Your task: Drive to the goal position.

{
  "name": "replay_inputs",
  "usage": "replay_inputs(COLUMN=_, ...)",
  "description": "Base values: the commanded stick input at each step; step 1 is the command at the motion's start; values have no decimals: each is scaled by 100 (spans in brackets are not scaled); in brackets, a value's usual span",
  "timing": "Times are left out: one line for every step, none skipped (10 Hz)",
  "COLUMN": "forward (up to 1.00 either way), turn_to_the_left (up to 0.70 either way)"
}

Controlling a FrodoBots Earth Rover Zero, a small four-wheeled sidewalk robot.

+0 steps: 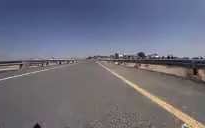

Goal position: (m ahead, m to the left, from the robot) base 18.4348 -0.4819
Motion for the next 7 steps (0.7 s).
replay_inputs(forward=100, turn_to_the_left=0)
replay_inputs(forward=100, turn_to_the_left=0)
replay_inputs(forward=100, turn_to_the_left=0)
replay_inputs(forward=100, turn_to_the_left=0)
replay_inputs(forward=100, turn_to_the_left=0)
replay_inputs(forward=100, turn_to_the_left=0)
replay_inputs(forward=100, turn_to_the_left=0)
